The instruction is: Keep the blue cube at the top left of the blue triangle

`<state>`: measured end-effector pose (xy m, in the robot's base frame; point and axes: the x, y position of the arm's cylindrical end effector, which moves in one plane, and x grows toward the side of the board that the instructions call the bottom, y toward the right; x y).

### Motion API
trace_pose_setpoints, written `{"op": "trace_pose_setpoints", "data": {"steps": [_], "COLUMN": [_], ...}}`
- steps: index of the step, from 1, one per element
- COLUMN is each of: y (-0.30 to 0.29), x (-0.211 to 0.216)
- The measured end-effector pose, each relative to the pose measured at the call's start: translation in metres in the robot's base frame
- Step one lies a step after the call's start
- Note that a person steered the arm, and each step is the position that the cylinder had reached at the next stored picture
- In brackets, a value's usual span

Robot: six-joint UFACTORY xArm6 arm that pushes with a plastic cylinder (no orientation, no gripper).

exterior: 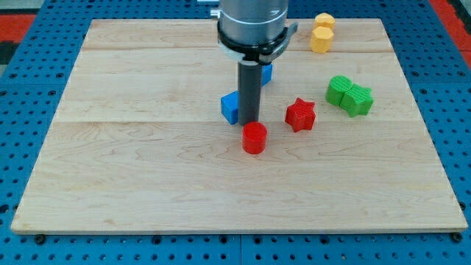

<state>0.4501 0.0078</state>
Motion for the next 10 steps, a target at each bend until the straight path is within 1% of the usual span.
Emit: {"op": "trace_pose_setpoints", "data": {"steps": [1, 4, 6, 7, 9, 10], "y": [-0.024, -0.025, -0.065, -0.072, -0.134, -0.136], "x": [-0.008, -0.113, -0.128, -0.142, -0.146, -0.159]}}
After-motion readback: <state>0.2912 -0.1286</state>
